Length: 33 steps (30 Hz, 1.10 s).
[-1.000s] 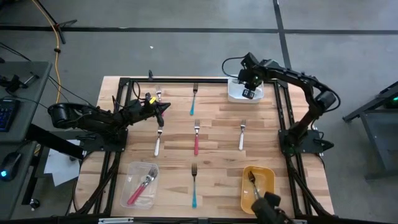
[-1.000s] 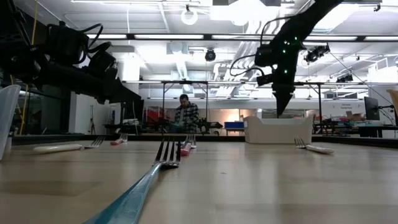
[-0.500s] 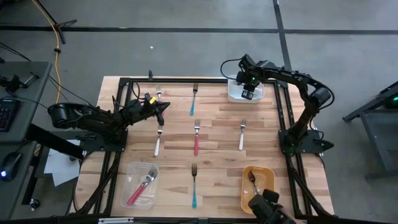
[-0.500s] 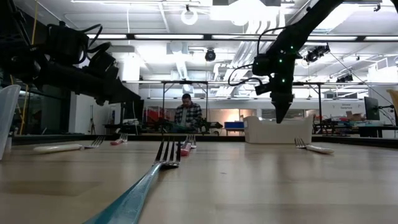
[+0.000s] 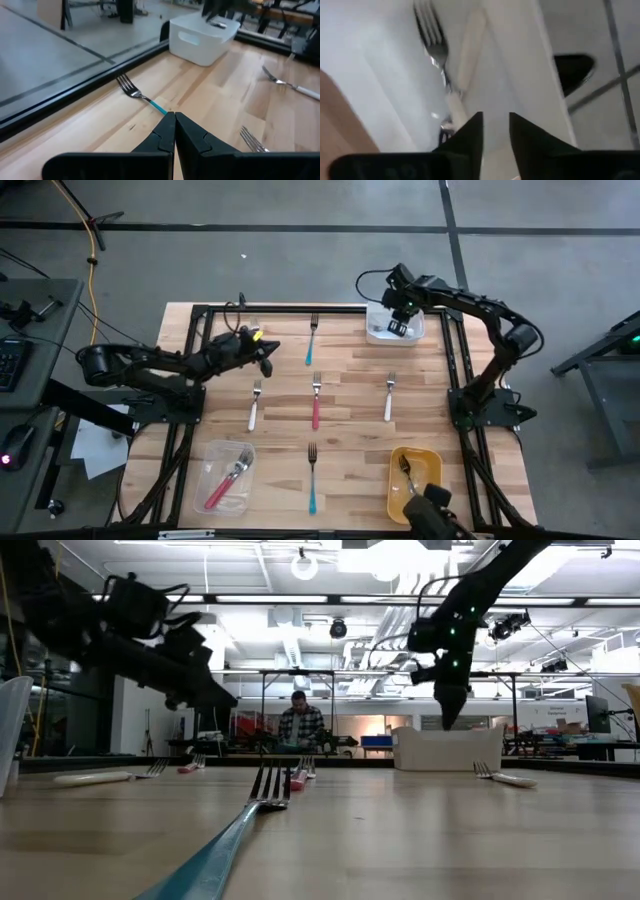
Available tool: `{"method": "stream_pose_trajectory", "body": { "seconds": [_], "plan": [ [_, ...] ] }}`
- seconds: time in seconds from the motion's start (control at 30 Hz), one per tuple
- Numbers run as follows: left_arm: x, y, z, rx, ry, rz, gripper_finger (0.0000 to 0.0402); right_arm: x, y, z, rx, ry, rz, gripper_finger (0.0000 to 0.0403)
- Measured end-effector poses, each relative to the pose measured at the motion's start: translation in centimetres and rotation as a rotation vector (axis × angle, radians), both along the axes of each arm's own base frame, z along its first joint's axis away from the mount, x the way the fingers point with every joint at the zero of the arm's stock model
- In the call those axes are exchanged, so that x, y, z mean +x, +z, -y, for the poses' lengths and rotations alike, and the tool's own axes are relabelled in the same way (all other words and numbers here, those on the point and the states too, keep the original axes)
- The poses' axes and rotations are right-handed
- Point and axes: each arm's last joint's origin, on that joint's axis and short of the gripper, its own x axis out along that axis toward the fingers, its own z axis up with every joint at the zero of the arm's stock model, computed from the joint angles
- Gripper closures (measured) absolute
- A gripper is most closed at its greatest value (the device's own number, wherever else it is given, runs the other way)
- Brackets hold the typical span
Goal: Sort silverware by color (type)
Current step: Put the bottom white fork into the white bin, then put the center pink fork into the transparent bin
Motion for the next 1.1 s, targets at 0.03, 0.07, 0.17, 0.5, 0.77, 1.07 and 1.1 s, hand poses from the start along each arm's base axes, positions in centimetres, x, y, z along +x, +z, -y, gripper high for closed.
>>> {"method": "stream_pose_trajectory", "body": {
  "seconds": [0.03, 0.07, 0.17, 0.5, 0.77, 1.07, 1.1],
  "plan": [
    [0.3, 0.2, -0.1, -0.009, -0.01, -0.011, 0.0401, 0.0, 0.6, -0.2, -0.011, 0.008, 0.028, 0.0343],
    [0.6, 0.4, -0.2, -0.017, -0.022, -0.023, 0.0401, 0.1, 1.3, -0.4, -0.026, 0.018, 0.065, 0.036],
    [1.4, 1.0, -0.4, -0.036, -0.054, -0.055, 0.0401, 0.3, 3.4, -1.2, -0.057, 0.04, 0.206, 0.0396],
    [3.5, 2.3, 1.4, -0.065, -0.161, -0.101, 0.0401, -0.2, 4.7, -6.6, -0.235, 0.054, 0.652, 0.04],
    [5.8, 2.3, 4.5, -0.2, -0.138, -0.158, 0.0384, -0.6, 4.1, -12.1, -0.376, 0.053, 0.904, 0.0401],
    [9.6, 0.0, 7.6, -0.339, -0.066, -0.212, 0.0334, -1.1, 3.0, -15.7, -0.428, 0.065, 0.956, 0.0401],
    [10.1, -0.2, 7.8, -0.356, -0.058, -0.221, 0.0329, -1.1, 3.0, -15.9, -0.432, 0.071, 0.951, 0.0401]
  ]
}}
